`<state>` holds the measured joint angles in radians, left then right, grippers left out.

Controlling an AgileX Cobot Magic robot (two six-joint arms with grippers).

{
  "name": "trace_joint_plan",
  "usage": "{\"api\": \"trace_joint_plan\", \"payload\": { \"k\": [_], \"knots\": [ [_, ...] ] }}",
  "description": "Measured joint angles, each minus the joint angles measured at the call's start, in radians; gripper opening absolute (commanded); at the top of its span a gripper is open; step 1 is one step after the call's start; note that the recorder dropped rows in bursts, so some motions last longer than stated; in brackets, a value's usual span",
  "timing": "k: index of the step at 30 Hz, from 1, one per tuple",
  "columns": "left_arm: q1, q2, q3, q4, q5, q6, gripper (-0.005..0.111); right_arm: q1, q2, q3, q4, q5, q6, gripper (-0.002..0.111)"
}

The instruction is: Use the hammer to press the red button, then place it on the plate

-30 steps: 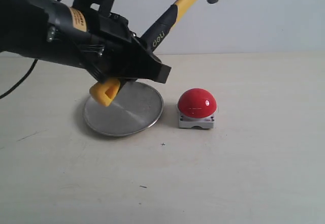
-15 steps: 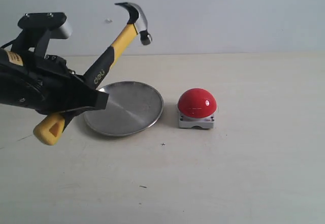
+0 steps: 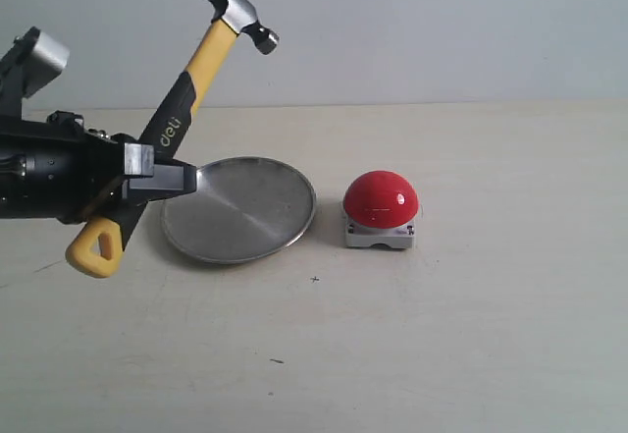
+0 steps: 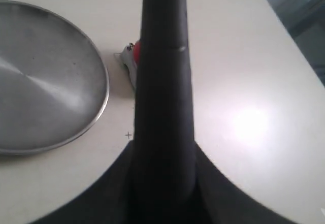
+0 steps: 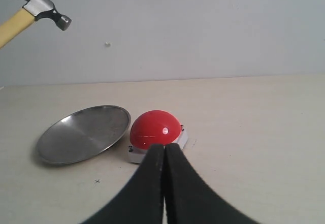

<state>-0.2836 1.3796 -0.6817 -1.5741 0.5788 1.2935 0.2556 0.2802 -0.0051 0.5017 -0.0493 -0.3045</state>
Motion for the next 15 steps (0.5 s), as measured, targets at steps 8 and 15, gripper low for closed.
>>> {"api": "trace_joint_plan", "payload": {
  "k": [8,15],
  "knots": [
    [0.095,0.078,0.045,-0.124,0.113,0.138,0.0,0.0,0.0,0.0,0.0,0.0,0.0,0.0],
    [0.11,0.161,0.042,-0.124,0.114,0.143,0.0,0.0,0.0,0.0,0.0,0.0,0.0,0.0]
  ]
}}
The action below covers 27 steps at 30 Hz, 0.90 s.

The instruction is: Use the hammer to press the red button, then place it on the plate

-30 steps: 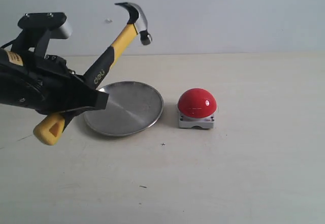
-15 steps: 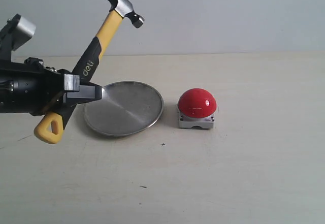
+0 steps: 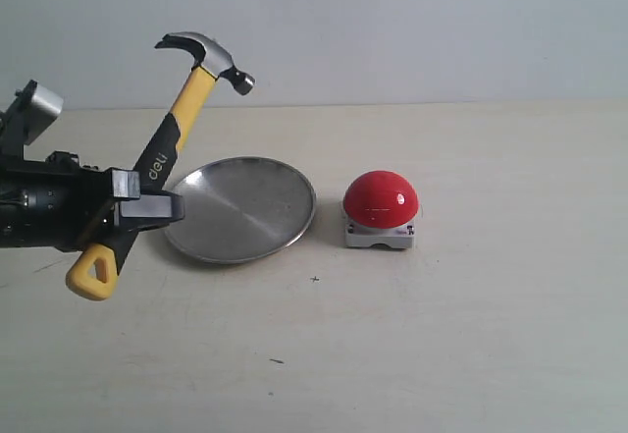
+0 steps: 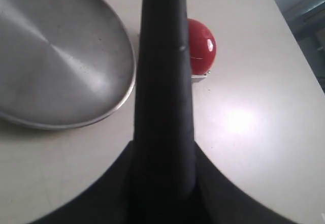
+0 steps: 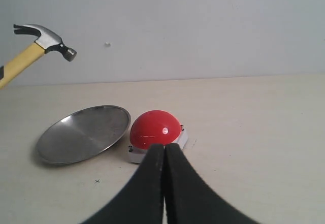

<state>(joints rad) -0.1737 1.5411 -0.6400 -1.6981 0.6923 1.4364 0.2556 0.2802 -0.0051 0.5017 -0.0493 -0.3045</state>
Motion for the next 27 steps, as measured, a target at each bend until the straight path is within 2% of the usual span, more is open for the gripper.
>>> {"api": "trace_joint_plan", "payload": {
  "k": [13,27],
  "knots": [
    [0.0,0.208,-0.163,-0.01,-0.068,-0.077,0.0,0.0,0.0,0.0,0.0,0.0,0.0,0.0],
    [0.004,0.396,-0.296,-0.012,-0.068,-0.109,0.0,0.0,0.0,0.0,0.0,0.007,0.0,0.0]
  ]
}}
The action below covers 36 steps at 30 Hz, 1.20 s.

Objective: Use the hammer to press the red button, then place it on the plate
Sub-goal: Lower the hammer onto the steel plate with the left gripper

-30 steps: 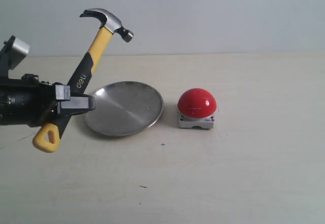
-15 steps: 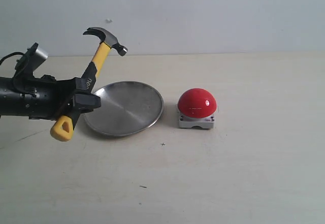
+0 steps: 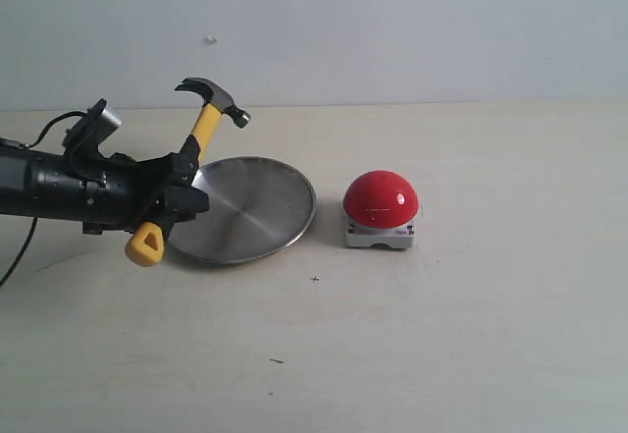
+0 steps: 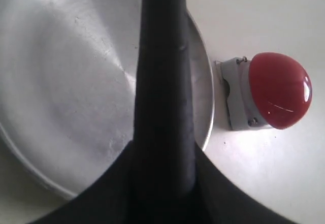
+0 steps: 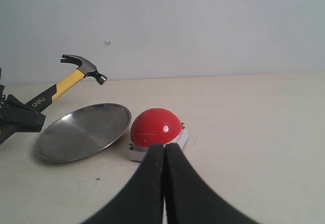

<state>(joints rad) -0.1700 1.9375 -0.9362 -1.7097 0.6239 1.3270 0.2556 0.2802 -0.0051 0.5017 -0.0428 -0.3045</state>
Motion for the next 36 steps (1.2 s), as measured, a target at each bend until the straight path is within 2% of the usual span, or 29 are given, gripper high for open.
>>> {"api": "trace_joint_plan", "payload": {
  "k": [15,36],
  "knots": [
    [-0.057,0.111,-0.108,-0.006,0.022,-0.042,0.0,0.0,0.0,0.0,0.0,0.0,0.0,0.0],
    [-0.058,0.163,-0.095,-0.006,0.074,-0.079,0.0,0.0,0.0,0.0,0.0,-0.004,0.0,0.0]
  ]
}}
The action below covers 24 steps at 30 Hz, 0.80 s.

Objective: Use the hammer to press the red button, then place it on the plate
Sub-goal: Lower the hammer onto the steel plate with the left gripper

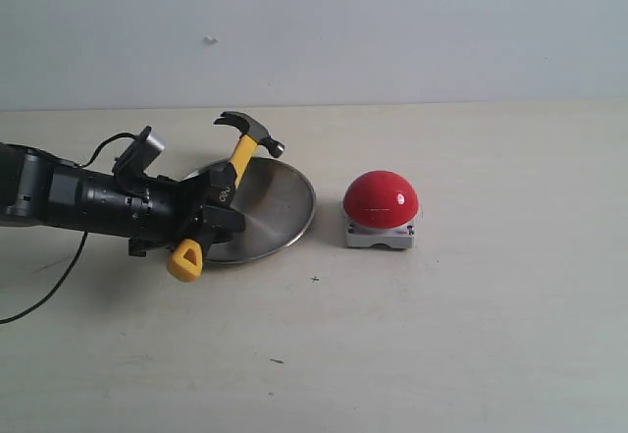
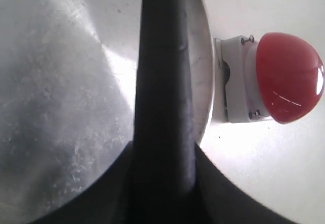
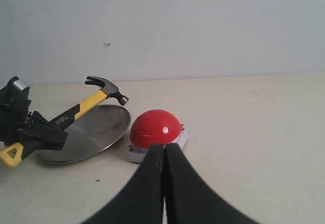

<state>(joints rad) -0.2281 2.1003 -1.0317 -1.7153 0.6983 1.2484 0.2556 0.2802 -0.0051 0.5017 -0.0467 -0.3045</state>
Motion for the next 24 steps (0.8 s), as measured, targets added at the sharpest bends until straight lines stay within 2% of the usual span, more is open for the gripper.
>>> {"api": "trace_joint_plan", "payload": {
  "k": [10,20,22,24],
  "knots": [
    [-0.032,0.023,0.0,-0.006,-0.031,0.003,0.0,0.0,0.0,0.0,0.0,0.0,0.0,0.0],
    [-0.033,0.029,-0.002,-0.013,-0.029,0.014,0.001,0.0,0.0,0.0,0.0,0.0,0.0,0.0],
    [-0.033,0.029,-0.002,-0.013,-0.029,0.01,0.007,0.0,0.0,0.0,0.0,0.0,0.0,0.0],
    [-0.033,0.029,-0.002,-0.013,-0.028,0.006,0.018,0.0,0.0,0.0,0.0,0.0,0.0,0.0]
  ]
}}
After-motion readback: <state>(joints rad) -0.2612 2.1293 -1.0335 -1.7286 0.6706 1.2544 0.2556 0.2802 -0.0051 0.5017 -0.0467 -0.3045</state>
